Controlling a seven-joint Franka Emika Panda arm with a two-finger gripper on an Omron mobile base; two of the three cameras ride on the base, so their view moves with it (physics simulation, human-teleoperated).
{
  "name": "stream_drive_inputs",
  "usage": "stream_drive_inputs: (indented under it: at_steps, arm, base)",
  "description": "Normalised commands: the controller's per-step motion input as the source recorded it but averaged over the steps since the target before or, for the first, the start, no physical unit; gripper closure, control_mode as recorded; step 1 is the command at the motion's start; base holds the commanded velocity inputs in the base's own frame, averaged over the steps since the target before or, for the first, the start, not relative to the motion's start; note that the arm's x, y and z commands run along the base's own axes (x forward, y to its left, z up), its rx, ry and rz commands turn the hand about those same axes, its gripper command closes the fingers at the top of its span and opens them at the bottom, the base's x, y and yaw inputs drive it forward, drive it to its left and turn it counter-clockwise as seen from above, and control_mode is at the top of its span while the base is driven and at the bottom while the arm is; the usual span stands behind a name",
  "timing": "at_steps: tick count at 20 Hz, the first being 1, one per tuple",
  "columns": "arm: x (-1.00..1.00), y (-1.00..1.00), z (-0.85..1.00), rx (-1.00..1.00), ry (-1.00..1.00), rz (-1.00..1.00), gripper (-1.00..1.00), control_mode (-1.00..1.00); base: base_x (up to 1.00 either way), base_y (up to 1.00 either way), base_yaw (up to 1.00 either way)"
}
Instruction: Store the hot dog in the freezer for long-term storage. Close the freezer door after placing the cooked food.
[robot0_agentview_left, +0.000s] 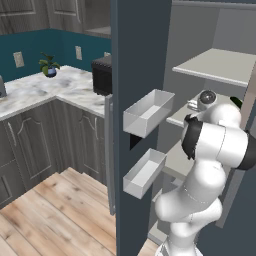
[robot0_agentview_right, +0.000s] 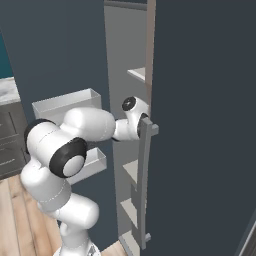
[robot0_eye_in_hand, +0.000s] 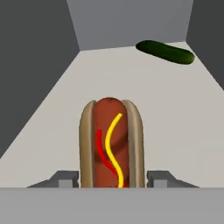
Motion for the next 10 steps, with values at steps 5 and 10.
stream_drive_inputs:
  at_steps: [5, 10]
  arm:
    - [0.0, -0.16, 0.0, 0.0, 0.0, 0.0, -1.0, -1.0]
    - [0.0, -0.06, 0.0, 0.0, 0.0, 0.0, -1.0, -1.0]
  base:
    - [0.0, 0.0, 0.0]
    - [0.0, 0.0, 0.0]
